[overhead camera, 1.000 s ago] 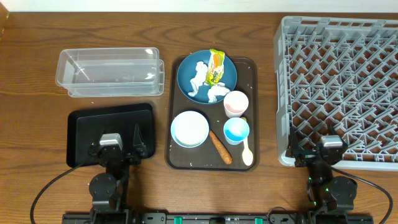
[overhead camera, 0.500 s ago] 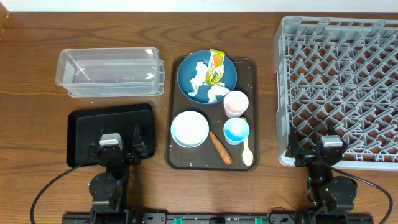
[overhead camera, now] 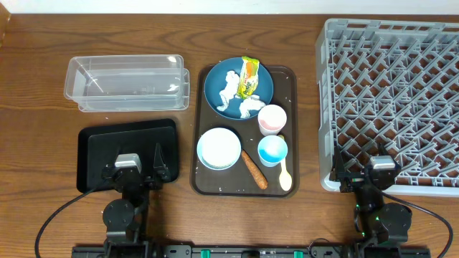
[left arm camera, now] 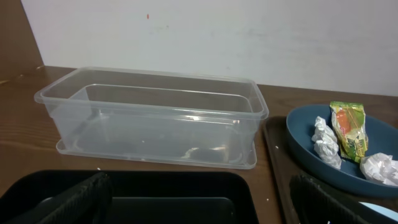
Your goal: Sort waste into correct bins and load items into the dishwasher rack
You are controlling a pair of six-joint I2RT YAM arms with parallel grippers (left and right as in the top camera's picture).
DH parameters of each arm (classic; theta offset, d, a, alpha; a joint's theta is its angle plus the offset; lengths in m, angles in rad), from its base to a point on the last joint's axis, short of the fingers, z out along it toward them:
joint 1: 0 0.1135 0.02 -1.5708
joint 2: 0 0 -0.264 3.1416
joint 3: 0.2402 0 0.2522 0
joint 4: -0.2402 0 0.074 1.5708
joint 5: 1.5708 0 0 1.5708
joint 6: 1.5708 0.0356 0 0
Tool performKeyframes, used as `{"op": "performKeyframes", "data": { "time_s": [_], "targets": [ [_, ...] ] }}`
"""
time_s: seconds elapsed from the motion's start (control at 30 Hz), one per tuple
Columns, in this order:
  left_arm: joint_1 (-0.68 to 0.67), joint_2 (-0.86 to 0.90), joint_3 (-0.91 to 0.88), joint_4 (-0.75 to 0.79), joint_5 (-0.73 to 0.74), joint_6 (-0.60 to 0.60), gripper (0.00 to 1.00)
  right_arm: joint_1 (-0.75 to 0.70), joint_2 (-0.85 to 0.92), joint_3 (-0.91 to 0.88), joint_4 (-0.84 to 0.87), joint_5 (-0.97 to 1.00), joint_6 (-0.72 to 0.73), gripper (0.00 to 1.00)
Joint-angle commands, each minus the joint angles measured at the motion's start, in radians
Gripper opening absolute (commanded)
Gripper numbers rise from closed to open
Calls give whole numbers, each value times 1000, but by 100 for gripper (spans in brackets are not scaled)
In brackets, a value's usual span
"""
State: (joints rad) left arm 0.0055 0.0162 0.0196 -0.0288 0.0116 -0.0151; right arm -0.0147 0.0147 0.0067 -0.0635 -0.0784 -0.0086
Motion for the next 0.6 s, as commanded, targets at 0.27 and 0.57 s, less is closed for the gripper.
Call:
{"op": "performKeyframes", "data": {
  "time_s": [0.27,0.57],
  "targets": [
    [5,2,-16,-42,-23,18,93,-5,-2,-1,-4,-8,-6,99],
    [5,6,-16,-42,-22,-84,93,-5,-2,-1,-4,-8,56,99]
  ]
}}
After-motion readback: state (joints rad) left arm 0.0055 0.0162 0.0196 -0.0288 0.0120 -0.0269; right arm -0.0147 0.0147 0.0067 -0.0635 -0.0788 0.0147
